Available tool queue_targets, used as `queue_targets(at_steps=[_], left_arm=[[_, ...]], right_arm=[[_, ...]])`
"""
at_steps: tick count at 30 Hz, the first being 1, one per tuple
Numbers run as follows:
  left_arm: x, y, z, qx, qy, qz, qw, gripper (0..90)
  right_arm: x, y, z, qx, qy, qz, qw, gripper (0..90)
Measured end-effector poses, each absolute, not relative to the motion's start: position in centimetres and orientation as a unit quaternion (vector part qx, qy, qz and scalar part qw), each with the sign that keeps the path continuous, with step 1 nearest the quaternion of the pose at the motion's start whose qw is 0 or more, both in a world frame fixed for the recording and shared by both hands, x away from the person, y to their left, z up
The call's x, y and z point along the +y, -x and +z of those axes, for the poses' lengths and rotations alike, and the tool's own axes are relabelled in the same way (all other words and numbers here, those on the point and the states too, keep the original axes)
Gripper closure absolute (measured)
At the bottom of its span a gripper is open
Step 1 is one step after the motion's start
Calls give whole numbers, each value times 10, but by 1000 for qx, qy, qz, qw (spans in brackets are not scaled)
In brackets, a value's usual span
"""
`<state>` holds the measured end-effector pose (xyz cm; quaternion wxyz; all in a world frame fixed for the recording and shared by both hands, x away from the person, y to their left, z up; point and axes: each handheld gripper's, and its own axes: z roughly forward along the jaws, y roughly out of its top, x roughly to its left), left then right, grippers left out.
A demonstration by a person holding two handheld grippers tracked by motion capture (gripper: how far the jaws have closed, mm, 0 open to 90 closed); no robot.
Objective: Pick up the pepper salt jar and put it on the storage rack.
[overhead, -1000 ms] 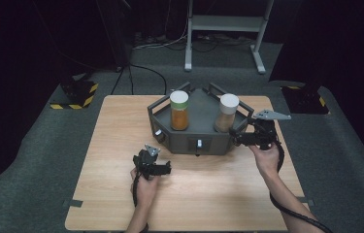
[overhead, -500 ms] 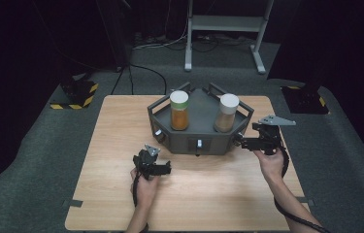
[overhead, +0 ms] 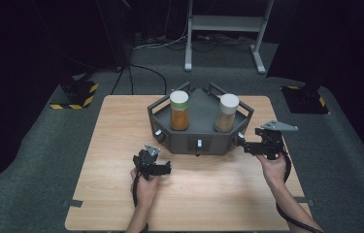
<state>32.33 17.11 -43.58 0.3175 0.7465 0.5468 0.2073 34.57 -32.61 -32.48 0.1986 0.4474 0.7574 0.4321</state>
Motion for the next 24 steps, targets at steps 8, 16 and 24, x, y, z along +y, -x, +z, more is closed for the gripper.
queue_targets(at_steps=[8, 16, 24], left_arm=[[171, -323, -436, 547, -746, 207, 318, 37], [171, -323, -436, 547, -746, 207, 318, 37], [171, -323, -436, 547, -746, 207, 318, 37]], right_arm=[[-330, -343, -330, 756, -454, 428, 197, 107], [-332, -342, -336, 756, -461, 422, 192, 107], [-331, -341, -342, 758, -465, 416, 189, 107]])
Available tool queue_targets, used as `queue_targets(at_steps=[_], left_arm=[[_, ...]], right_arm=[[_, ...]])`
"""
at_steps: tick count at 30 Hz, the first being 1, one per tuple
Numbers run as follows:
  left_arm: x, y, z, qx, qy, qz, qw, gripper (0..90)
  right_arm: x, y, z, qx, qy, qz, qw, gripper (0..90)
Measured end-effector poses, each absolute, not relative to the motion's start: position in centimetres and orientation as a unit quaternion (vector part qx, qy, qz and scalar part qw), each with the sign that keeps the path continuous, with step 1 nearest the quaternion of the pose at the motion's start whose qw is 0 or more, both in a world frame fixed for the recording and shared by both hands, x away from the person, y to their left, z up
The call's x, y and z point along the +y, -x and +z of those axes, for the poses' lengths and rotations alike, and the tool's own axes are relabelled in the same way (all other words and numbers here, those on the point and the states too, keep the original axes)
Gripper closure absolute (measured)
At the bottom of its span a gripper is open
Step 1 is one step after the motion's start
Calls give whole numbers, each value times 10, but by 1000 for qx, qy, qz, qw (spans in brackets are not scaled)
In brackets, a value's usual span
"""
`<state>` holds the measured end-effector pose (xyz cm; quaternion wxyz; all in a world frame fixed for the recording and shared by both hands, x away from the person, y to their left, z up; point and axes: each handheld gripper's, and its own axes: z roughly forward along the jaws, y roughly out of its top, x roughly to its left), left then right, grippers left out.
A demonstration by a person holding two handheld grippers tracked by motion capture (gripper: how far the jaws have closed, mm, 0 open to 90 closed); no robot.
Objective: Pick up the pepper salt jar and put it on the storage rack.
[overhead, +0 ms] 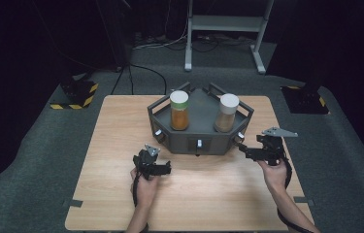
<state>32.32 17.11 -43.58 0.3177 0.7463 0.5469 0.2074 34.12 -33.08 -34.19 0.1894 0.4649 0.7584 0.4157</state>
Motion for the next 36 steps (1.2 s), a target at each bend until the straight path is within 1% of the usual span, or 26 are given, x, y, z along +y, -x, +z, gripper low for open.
queue_targets(at_steps=[36], left_arm=[[171, -323, -436, 547, -746, 207, 318, 37]], right_arm=[[-317, -342, -371, 772, -471, 391, 172, 107]])
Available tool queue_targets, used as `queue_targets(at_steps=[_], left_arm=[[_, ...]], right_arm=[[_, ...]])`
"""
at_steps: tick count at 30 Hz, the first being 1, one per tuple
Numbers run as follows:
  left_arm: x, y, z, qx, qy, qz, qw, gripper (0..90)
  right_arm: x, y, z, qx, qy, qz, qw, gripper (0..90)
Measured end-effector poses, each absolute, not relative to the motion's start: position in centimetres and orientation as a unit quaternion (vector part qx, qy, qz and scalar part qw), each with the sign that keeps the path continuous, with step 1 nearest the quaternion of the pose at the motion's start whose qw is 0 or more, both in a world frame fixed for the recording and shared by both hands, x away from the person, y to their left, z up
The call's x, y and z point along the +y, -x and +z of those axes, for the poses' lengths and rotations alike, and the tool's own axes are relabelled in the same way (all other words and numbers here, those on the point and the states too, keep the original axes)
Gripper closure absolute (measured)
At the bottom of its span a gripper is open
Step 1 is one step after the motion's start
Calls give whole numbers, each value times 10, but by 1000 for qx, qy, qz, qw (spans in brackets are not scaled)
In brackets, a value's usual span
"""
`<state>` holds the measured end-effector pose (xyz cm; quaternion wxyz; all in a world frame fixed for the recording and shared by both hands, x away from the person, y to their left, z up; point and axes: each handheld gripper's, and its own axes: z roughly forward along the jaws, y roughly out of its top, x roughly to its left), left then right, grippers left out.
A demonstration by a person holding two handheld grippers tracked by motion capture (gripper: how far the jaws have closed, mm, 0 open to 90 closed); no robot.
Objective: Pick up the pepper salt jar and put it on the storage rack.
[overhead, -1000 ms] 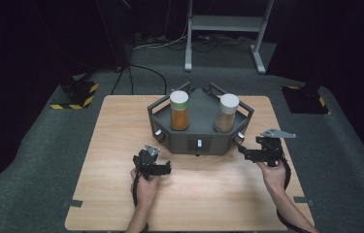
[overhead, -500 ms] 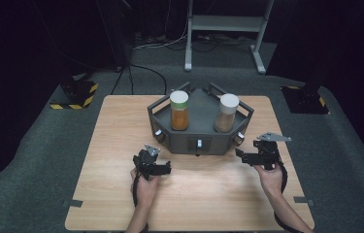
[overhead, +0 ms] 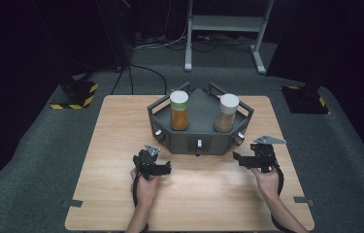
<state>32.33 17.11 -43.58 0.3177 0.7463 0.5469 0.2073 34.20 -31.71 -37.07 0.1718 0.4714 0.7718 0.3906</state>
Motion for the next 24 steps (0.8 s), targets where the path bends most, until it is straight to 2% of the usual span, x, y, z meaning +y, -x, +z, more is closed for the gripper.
queue_targets(at_steps=[24], left_arm=[[171, -323, -436, 547, -746, 207, 318, 38]], right_arm=[[-306, -344, -389, 779, -478, 370, 168, 108]])
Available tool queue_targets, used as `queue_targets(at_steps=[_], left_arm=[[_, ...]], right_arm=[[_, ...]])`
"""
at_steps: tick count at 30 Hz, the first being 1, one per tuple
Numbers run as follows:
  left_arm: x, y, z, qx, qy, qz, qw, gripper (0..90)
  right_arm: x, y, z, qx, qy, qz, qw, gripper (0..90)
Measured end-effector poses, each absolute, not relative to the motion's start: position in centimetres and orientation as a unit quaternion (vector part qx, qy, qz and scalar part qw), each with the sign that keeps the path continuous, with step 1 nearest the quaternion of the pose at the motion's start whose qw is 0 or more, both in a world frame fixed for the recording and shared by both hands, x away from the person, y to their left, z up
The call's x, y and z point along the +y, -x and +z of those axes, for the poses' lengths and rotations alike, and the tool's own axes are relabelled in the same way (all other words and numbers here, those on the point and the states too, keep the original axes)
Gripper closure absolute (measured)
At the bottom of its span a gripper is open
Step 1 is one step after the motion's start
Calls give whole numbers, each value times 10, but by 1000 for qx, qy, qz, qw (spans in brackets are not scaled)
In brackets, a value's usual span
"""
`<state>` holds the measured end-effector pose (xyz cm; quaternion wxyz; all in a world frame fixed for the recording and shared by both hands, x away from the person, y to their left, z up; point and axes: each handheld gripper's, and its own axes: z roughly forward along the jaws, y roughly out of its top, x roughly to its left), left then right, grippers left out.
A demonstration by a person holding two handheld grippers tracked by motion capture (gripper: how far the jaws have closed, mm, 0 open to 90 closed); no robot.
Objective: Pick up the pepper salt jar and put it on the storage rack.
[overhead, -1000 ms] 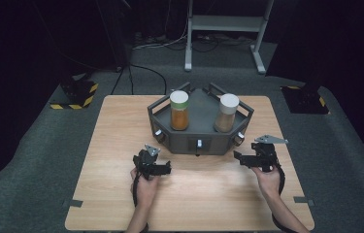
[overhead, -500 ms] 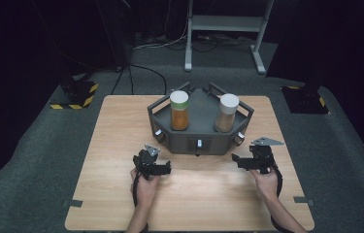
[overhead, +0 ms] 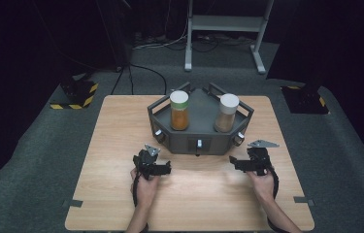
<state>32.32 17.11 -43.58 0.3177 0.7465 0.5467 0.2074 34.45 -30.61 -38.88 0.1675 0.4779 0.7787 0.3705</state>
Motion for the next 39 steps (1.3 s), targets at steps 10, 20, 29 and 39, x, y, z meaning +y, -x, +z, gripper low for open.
queue_targets(at_steps=[10, 20, 29, 39], left_arm=[[171, -323, -436, 546, -747, 208, 318, 39], [171, -323, -436, 546, -746, 208, 318, 39], [171, -323, -436, 546, -747, 208, 318, 39], [171, -323, -436, 546, -747, 208, 318, 39]], right_arm=[[-304, -344, -393, 779, -481, 368, 166, 108], [-299, -344, -399, 777, -486, 365, 166, 105], [-292, -345, -403, 783, -481, 355, 170, 98], [-287, -345, -406, 786, -482, 344, 177, 88]])
